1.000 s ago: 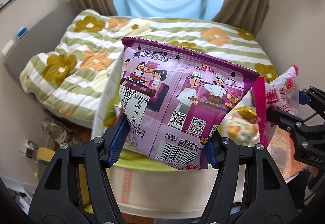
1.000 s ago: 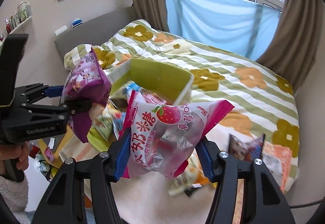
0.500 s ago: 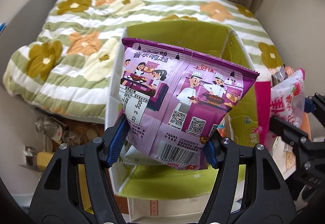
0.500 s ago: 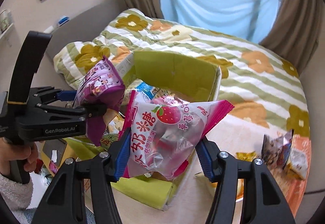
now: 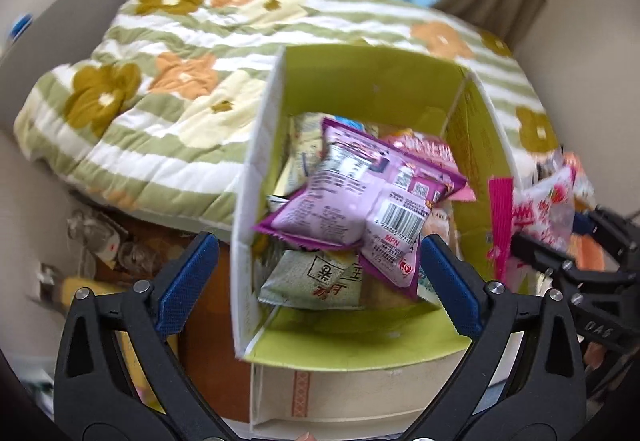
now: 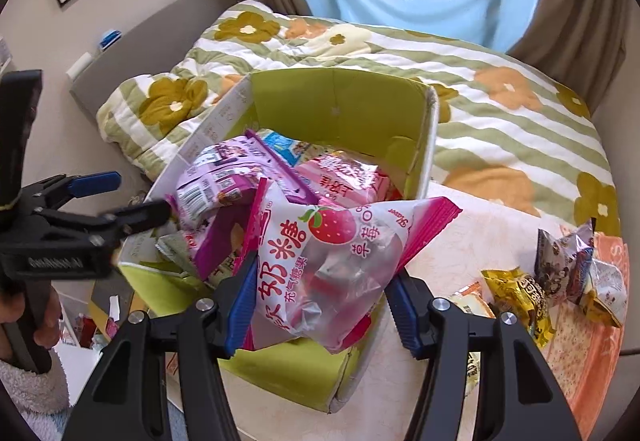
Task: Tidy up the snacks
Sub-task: 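Carry both bags over the cardboard box and open both tools to drop them, then move both tools back to the snacks on the table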
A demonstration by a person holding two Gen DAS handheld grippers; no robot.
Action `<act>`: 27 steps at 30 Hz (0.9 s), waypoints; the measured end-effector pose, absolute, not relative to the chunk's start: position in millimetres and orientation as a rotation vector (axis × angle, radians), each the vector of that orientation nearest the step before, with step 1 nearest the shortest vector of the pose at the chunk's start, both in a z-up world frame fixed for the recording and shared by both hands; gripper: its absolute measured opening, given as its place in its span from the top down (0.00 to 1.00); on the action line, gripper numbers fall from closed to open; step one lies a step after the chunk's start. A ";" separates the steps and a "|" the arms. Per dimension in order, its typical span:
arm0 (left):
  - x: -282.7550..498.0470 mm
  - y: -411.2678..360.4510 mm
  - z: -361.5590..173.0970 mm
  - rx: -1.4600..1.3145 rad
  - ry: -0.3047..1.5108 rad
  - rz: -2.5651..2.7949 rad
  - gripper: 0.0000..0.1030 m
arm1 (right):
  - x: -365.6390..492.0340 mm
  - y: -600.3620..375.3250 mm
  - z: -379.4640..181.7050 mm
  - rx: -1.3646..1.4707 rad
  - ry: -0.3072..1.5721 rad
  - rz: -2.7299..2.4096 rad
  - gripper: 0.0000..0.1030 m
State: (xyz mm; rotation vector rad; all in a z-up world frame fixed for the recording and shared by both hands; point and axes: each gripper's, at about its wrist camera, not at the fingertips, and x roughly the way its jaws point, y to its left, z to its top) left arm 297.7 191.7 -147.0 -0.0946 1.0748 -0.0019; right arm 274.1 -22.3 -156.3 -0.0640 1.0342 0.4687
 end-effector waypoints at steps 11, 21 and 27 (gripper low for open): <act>292.9 195.3 -145.0 -0.104 1.049 0.029 0.03 | 266.1 -4.2 -160.1 -0.113 1.014 0.565 0.14; 287.2 190.4 -150.5 -0.081 1.058 -0.016 0.03 | 258.0 -6.9 -160.5 -0.102 0.992 0.524 0.14; 286.3 181.6 -145.5 -0.050 1.044 -0.081 0.03 | 247.9 -13.8 -151.1 -0.082 0.961 0.471 0.14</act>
